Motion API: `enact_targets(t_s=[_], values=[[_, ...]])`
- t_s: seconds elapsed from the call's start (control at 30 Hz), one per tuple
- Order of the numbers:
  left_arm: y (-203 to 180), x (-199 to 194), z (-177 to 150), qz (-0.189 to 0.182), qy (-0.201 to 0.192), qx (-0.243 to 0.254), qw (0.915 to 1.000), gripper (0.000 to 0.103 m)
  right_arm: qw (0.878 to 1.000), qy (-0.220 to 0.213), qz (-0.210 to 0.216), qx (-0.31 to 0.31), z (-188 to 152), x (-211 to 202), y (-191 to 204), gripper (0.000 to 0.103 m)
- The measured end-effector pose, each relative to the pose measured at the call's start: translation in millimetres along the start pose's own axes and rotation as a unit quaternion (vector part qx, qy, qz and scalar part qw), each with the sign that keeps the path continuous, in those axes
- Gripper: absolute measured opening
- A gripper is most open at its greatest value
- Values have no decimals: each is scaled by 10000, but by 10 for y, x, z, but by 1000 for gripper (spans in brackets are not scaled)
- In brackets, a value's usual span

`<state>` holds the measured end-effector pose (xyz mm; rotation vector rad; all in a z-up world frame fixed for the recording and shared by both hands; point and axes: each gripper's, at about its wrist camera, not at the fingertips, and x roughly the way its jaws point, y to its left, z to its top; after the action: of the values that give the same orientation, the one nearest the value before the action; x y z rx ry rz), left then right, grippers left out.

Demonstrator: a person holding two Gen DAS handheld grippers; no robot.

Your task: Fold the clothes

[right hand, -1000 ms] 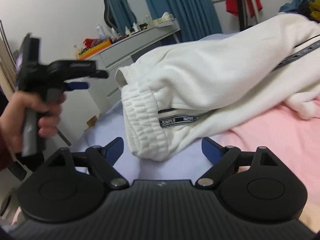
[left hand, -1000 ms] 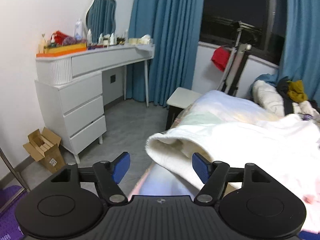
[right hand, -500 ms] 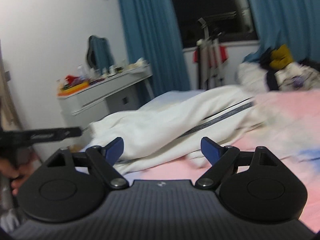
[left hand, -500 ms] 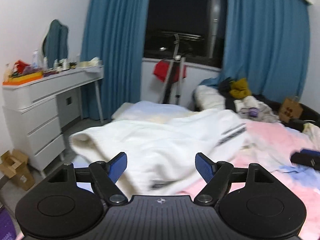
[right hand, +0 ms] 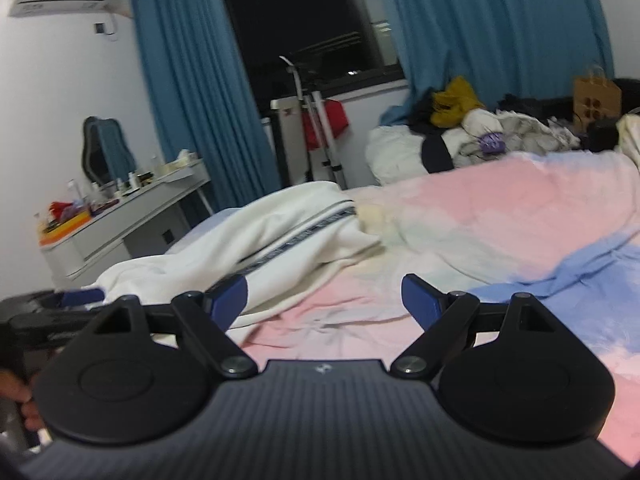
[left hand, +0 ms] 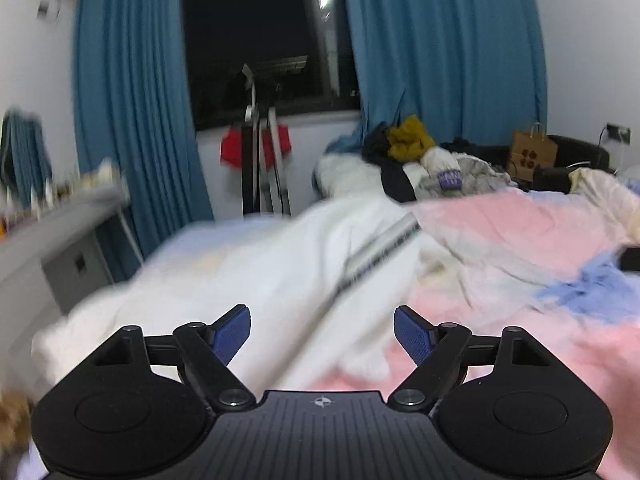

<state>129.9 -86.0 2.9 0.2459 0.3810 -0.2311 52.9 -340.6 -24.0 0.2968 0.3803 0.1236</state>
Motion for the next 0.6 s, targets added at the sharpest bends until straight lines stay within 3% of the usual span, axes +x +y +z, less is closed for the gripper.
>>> enact_targets(t_s=[0.27,0.4,0.6], values=[[-451,1616,611,33,101,889,9960,90,9990,208,2,402,-86,124,-268,86],[-850,2288,651,222,334,1561,9869,90,9980,406,-46,480,-148,296,-348,86],[-1269,3011,528,431,781,1858,9785,93,9955,670,-67,670,-224,513,-484,86]])
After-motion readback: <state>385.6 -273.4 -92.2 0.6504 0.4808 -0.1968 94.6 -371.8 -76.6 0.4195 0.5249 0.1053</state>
